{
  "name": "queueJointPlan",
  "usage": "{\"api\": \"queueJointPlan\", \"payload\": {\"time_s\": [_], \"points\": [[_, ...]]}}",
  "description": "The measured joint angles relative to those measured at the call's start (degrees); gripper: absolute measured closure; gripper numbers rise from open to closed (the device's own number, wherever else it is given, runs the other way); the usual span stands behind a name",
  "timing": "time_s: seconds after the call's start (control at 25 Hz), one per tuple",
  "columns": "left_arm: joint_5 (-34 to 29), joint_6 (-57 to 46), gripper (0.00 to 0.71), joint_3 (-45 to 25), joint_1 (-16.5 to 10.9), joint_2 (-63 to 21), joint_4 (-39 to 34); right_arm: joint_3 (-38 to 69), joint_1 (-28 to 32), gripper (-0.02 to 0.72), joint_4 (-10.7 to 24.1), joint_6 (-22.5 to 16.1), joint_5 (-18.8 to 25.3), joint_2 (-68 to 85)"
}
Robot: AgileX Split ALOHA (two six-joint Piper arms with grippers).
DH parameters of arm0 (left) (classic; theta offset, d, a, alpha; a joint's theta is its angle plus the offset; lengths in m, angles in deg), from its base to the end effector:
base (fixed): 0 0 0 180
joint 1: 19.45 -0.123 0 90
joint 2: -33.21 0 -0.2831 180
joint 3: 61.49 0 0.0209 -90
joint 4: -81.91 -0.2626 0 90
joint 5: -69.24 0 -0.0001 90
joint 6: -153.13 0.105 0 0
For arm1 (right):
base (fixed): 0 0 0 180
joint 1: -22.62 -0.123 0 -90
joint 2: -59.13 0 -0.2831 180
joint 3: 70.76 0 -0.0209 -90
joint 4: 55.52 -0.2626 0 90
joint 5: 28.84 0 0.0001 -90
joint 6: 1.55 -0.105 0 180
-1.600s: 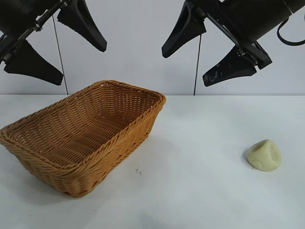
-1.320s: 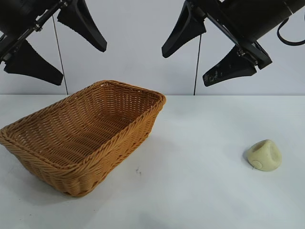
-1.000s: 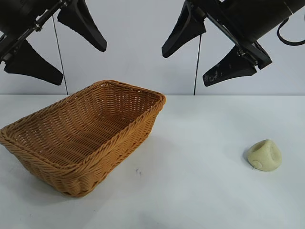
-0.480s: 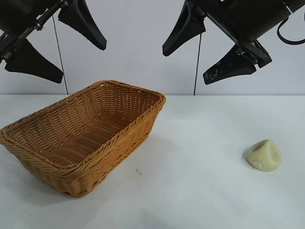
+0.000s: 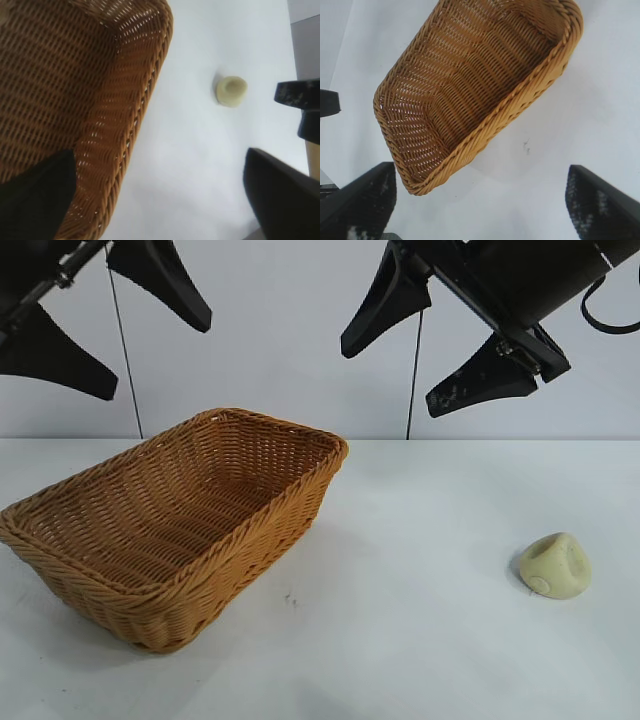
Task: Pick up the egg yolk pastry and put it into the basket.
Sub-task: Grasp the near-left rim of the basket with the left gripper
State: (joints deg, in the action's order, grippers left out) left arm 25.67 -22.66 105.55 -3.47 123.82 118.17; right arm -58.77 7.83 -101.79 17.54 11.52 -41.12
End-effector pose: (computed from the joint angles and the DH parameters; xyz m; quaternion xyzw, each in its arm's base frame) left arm 0.2991 -0.1302 0.2902 0.0066 0.9247 -0.2956 0.2398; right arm 0.3331 0.1388 0.2477 -0.0397 0.9218 0.3097 0.2296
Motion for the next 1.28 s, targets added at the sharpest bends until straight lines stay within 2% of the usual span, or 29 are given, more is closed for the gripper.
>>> {"api": "queueJointPlan", "payload": {"time_s": [0.16, 0.36, 0.52, 0.76, 1.08, 1.28], "points": [[-2.2, -11.4, 0.014, -1.0, 0.0, -5.4, -7.2, 0.0, 0.0, 0.073, 0.0, 0.0, 0.1, 0.0], [-4.3, -24.2, 0.014, -7.1, 0.1, -10.2, -10.2, 0.0, 0.0, 0.073, 0.0, 0.0, 0.1, 0.0], [-4.3, -30.9, 0.014, -11.8, 0.1, -10.9, -11.6, 0.0, 0.0, 0.073, 0.0, 0.0, 0.1, 0.0], [-2.9, -42.6, 0.014, -13.2, 0.1, -6.3, -20.5, 0.0, 0.0, 0.073, 0.0, 0.0, 0.1, 0.0], [1.8, -54.7, 0.014, -13.0, 0.1, 1.5, -20.9, 0.0, 0.0, 0.073, 0.0, 0.0, 0.2, 0.0], [5.8, -57.3, 0.014, -13.0, 0.1, 6.7, -20.9, 0.0, 0.0, 0.073, 0.0, 0.0, 0.2, 0.0]]}}
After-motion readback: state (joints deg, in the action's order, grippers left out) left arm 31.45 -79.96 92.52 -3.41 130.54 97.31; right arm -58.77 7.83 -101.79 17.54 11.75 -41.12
